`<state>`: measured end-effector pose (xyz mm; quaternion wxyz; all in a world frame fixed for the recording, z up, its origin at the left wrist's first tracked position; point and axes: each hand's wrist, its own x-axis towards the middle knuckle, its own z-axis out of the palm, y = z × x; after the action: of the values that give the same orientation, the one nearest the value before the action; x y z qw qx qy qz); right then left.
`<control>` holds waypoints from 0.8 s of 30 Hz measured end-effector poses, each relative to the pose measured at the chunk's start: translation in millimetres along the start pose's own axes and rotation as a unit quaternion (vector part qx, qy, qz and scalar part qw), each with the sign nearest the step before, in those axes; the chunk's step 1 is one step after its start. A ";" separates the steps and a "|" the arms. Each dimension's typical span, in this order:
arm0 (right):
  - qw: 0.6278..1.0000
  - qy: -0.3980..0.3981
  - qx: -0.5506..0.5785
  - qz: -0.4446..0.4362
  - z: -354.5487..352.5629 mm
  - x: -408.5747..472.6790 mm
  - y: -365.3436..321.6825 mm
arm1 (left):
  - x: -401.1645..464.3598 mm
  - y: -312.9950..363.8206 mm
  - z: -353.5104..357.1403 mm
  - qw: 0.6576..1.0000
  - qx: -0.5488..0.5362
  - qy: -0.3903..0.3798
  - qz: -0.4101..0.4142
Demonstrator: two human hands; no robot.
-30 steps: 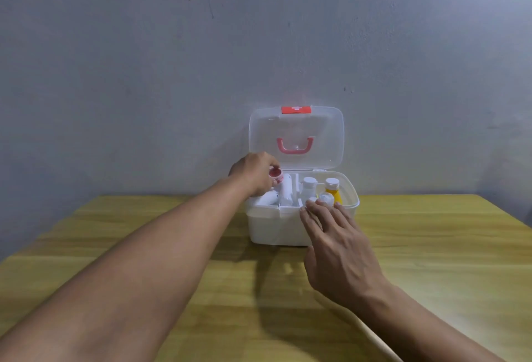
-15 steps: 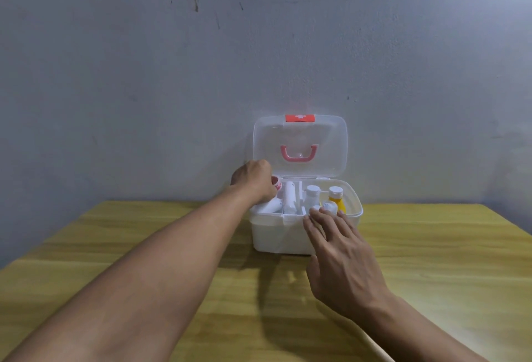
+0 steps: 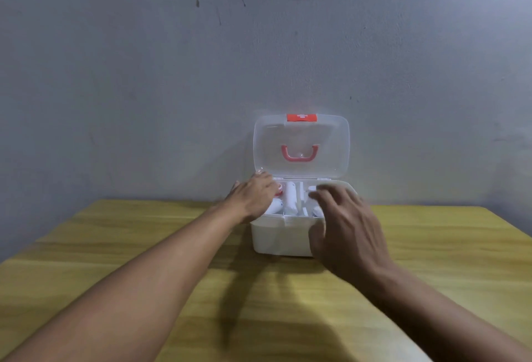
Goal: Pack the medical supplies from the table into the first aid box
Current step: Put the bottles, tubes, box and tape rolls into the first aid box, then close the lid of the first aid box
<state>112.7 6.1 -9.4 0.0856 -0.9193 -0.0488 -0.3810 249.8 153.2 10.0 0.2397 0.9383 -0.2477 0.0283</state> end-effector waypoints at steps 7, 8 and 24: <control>0.999 -0.023 -0.027 0.040 7.5 118.3 21.4 | 10.8 -12.3 15.6 0.984 0.172 -0.037 0.025; 0.998 -0.029 -0.042 0.039 11.2 132.6 26.6 | 12.1 -13.3 16.8 0.985 0.169 -0.042 0.016; 0.990 -0.009 -0.110 -0.086 -24.0 142.8 27.0 | -25.6 -10.6 9.9 0.933 -0.171 0.316 0.019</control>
<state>200.9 -21.5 105.2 -0.0497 -0.9191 -0.0864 -0.3813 231.9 168.3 -7.8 0.4619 0.8210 -0.1779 0.2846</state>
